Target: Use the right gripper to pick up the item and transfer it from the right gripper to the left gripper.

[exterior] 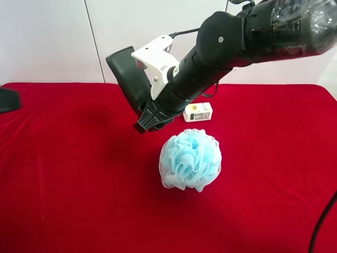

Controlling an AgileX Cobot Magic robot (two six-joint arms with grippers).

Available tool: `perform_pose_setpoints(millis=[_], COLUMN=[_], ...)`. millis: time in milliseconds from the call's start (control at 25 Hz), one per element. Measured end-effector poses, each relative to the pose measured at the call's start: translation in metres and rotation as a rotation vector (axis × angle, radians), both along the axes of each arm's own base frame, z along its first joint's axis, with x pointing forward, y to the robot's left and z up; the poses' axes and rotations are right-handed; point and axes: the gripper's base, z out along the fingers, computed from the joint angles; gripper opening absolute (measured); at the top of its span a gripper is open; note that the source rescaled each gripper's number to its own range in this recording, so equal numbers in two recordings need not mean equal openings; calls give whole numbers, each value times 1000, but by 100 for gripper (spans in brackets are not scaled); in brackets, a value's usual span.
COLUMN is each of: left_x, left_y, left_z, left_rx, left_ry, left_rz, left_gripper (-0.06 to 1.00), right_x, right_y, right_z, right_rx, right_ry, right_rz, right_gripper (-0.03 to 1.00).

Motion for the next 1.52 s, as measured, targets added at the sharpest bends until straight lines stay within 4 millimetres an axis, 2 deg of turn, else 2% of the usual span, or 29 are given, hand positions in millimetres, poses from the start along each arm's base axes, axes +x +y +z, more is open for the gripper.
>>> perform_pose_setpoints(millis=[360, 600, 720, 1000, 1320, 1520], left_x=[59, 88, 97, 117, 136, 143], left_y=[-13, -23, -32, -49, -80, -92], left_z=[-17, -33, -38, -44, -46, -42], left_rx=[-100, -160, -228, -248, -147, -94], left_ry=[12, 17, 1, 9, 12, -13], left_rz=[-31, -97, -168, -297, -330, -333], left_gripper=[100, 100, 100, 100, 100, 100], right_x=[0, 1, 1, 1, -4, -6], right_y=[0, 1, 1, 2, 8, 10], right_z=[0, 1, 1, 2, 2, 2], right_rx=[1, 14, 27, 46, 53, 77], right_ry=[-2, -15, -3, 6, 13, 33], right_rz=[-1, -7, -17, -31, -16, -30], right_gripper=[8, 8, 8, 8, 7, 7])
